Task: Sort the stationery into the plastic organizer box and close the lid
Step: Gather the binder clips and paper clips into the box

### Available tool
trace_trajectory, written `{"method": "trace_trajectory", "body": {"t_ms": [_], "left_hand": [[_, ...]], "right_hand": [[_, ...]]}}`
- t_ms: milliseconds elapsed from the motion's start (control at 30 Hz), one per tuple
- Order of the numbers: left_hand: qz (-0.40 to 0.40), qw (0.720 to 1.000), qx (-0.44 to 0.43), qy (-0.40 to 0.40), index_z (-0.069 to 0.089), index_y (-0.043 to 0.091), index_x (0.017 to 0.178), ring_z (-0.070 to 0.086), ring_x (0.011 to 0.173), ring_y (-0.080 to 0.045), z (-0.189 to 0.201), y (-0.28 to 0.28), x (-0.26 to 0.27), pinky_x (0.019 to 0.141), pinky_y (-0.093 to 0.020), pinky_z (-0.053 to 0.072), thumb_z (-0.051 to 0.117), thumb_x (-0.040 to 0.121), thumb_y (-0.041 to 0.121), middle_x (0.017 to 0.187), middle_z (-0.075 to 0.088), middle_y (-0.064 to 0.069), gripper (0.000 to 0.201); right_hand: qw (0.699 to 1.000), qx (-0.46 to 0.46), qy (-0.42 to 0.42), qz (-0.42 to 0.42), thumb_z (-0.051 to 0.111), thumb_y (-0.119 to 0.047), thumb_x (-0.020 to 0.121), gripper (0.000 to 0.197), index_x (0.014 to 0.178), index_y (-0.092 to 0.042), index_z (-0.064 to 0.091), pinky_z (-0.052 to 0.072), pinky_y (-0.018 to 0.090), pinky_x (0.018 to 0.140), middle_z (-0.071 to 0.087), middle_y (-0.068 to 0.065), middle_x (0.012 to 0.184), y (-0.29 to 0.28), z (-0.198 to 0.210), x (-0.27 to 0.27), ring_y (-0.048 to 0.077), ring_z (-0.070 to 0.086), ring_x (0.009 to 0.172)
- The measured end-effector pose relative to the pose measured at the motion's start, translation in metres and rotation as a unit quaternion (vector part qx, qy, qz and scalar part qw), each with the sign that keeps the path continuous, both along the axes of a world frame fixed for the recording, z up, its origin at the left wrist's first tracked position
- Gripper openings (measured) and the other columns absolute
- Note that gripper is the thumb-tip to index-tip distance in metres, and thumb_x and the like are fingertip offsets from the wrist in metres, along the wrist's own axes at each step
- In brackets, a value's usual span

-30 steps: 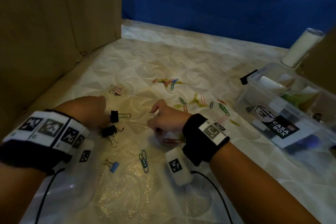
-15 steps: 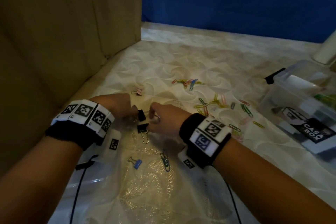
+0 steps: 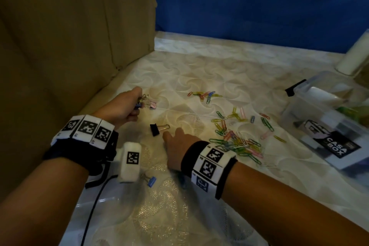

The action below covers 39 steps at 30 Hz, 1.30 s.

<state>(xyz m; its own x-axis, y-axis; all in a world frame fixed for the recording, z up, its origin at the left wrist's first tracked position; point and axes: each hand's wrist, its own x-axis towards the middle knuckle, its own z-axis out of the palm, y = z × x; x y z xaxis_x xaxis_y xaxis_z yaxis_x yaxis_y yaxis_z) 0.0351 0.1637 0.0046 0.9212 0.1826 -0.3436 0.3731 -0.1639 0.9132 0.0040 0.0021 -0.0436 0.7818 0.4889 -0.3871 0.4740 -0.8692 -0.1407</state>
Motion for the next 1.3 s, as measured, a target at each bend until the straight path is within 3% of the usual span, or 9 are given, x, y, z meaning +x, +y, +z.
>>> {"method": "trace_trajectory", "body": {"t_ms": [167, 300, 400, 633, 733, 867, 933, 1000, 1300], "left_hand": [[-0.097, 0.979, 0.178, -0.006, 0.048, 0.013, 0.071, 0.040, 0.056, -0.021, 0.001, -0.014, -0.004, 0.053, -0.026, 0.030, 0.038, 0.096, 0.017, 0.081, 0.049, -0.018, 0.027], [-0.240, 0.850, 0.467, 0.040, 0.063, 0.004, 0.089, 0.060, 0.098, -0.035, -0.008, -0.024, -0.010, 0.071, -0.031, 0.040, 0.048, 0.094, 0.025, 0.107, 0.064, -0.021, 0.026], [-0.270, 0.802, 0.524, 0.096, 0.051, 0.003, 0.108, 0.053, 0.083, -0.028, -0.024, -0.028, -0.009, 0.068, -0.029, 0.037, 0.049, 0.093, 0.032, 0.102, 0.062, -0.015, 0.033], [-0.281, 0.736, 0.607, 0.101, 0.030, 0.000, 0.134, 0.061, 0.103, -0.031, -0.047, -0.038, 0.001, 0.086, -0.040, 0.049, 0.043, 0.094, 0.025, 0.114, 0.061, -0.015, 0.048], [-0.286, 0.714, 0.632, 0.097, 0.032, 0.001, 0.132, 0.061, 0.103, -0.029, -0.049, -0.041, 0.003, 0.086, -0.038, 0.049, 0.042, 0.094, 0.023, 0.114, 0.061, -0.014, 0.044], [-0.294, 0.697, 0.645, 0.110, 0.021, -0.002, 0.141, 0.057, 0.113, -0.031, -0.051, -0.043, 0.004, 0.093, -0.038, 0.046, 0.033, 0.099, 0.021, 0.126, 0.056, -0.017, 0.050], [-0.300, 0.687, 0.652, 0.110, 0.023, -0.001, 0.139, 0.057, 0.113, -0.030, -0.051, -0.044, 0.004, 0.093, -0.038, 0.046, 0.035, 0.098, 0.024, 0.126, 0.057, -0.016, 0.049], [-0.303, 0.680, 0.659, 0.106, 0.027, 0.001, 0.135, 0.058, 0.112, -0.029, -0.050, -0.045, 0.003, 0.092, -0.037, 0.047, 0.038, 0.097, 0.024, 0.123, 0.059, -0.014, 0.046], [-0.315, 0.690, 0.641, 0.115, 0.023, 0.002, 0.137, 0.059, 0.112, -0.027, -0.044, -0.047, 0.000, 0.092, -0.035, 0.047, 0.047, 0.095, 0.025, 0.124, 0.058, -0.012, 0.053]], "right_hand": [[1.000, -0.003, -0.013, 0.000, 0.032, -0.014, 0.097, 0.035, 0.132, -0.006, 0.037, 0.035, 0.040, 0.072, 0.035, 0.018, 0.130, -0.008, -0.001, -0.003, 0.041, 0.054, 0.107], [1.000, 0.004, -0.006, -0.007, 0.034, -0.015, 0.099, 0.034, 0.130, -0.002, 0.038, 0.033, 0.038, 0.073, 0.035, 0.021, 0.133, -0.015, 0.002, 0.000, 0.040, 0.053, 0.111], [0.999, 0.022, 0.040, -0.028, 0.038, -0.014, 0.097, 0.034, 0.128, -0.003, 0.039, 0.040, 0.038, 0.080, 0.042, 0.018, 0.128, -0.031, 0.008, 0.007, 0.037, 0.053, 0.111], [0.951, 0.267, -0.006, -0.156, 0.048, -0.017, 0.094, 0.008, 0.097, -0.022, 0.054, 0.047, 0.026, 0.069, 0.060, -0.002, 0.087, -0.138, 0.062, 0.028, 0.015, 0.056, 0.075], [0.886, 0.356, -0.102, -0.278, 0.049, -0.012, 0.095, 0.010, 0.091, -0.019, 0.054, 0.047, 0.027, 0.057, 0.061, 0.003, 0.083, -0.197, 0.100, 0.051, 0.014, 0.054, 0.062], [0.778, 0.374, -0.256, -0.434, 0.046, -0.013, 0.092, 0.026, 0.102, 0.007, 0.058, 0.054, 0.048, 0.082, 0.059, 0.019, 0.090, -0.272, 0.135, 0.105, 0.029, 0.059, 0.074], [0.791, 0.303, -0.222, -0.483, 0.050, -0.017, 0.093, 0.032, 0.116, 0.004, 0.058, 0.057, 0.033, 0.080, 0.062, 0.022, 0.110, -0.297, 0.135, 0.126, 0.033, 0.064, 0.095], [0.789, 0.309, -0.150, -0.509, 0.054, -0.019, 0.091, 0.043, 0.131, -0.003, 0.050, 0.052, 0.013, 0.052, 0.054, 0.017, 0.134, -0.311, 0.131, 0.133, 0.028, 0.058, 0.119], [0.749, 0.364, -0.076, -0.548, 0.056, -0.015, 0.086, 0.053, 0.137, -0.003, 0.045, 0.050, 0.036, 0.070, 0.044, 0.020, 0.143, -0.320, 0.122, 0.136, 0.036, 0.047, 0.129]]}}
